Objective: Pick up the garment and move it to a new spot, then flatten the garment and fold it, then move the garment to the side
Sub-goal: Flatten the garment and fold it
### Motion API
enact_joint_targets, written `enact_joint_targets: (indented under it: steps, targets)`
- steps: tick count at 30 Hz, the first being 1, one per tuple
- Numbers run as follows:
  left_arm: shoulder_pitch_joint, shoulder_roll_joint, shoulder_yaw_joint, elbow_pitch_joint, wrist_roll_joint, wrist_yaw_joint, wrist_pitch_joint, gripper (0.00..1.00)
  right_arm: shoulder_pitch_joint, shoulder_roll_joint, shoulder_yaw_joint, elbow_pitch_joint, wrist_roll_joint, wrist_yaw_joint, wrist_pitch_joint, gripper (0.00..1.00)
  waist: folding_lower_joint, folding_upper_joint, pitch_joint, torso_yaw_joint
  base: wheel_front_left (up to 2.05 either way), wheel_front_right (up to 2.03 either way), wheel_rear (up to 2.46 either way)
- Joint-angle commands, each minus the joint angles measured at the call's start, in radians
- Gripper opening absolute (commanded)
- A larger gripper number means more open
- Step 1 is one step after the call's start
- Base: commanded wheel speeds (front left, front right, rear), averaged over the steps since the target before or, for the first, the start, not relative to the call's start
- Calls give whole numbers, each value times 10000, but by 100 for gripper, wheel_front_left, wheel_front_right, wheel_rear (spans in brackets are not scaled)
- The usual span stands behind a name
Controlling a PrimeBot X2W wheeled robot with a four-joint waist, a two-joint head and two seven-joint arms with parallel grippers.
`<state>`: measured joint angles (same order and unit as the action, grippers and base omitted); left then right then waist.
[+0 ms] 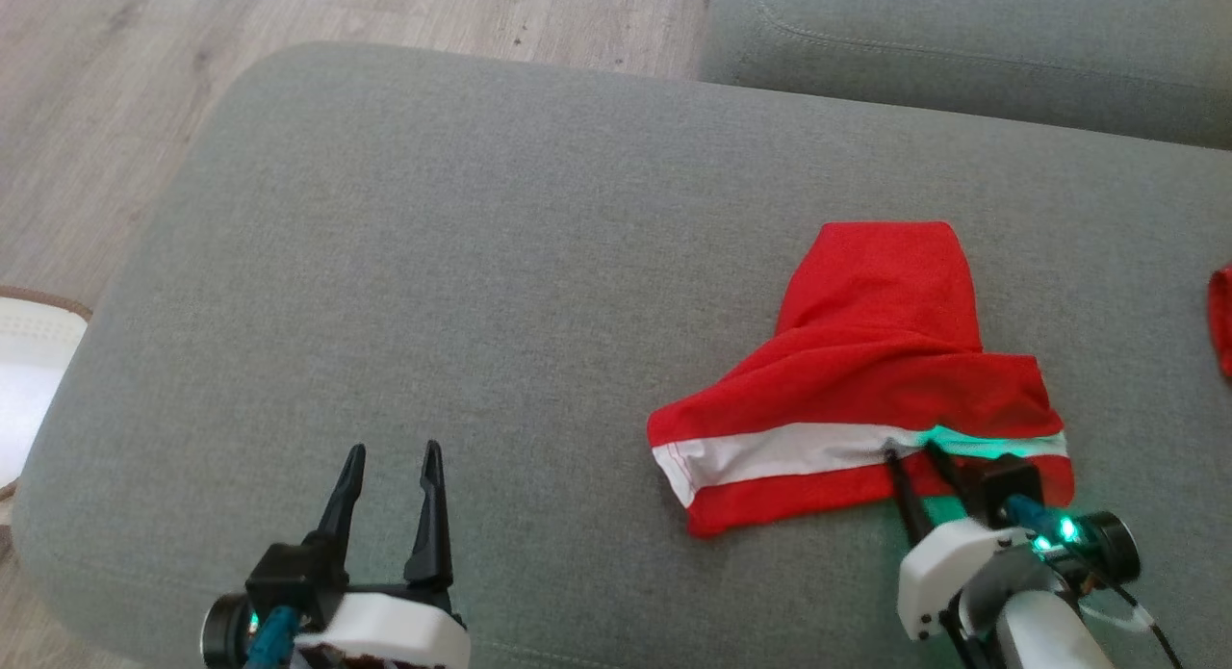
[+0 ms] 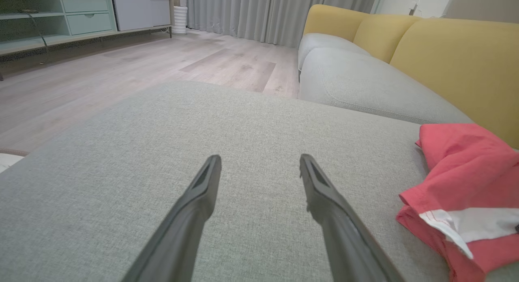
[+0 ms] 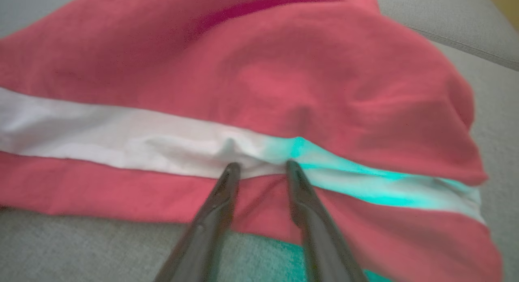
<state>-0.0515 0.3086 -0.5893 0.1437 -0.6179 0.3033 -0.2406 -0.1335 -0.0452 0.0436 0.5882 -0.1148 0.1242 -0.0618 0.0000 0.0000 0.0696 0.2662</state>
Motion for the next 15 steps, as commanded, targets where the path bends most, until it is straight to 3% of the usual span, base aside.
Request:
enact_joint_targets:
  steps: [1,15]
  targets:
    - [-506,88,358,-239,-56,12,-146,100,-542,-51,309,-192,15,65,-161,0,0,0,12,40,0,0,0]
    - [-587,24,435,-114,-43,-64,-176,100,-1253,-51,900,438,241,65,-883,0,0,0,18,167,0,0,0]
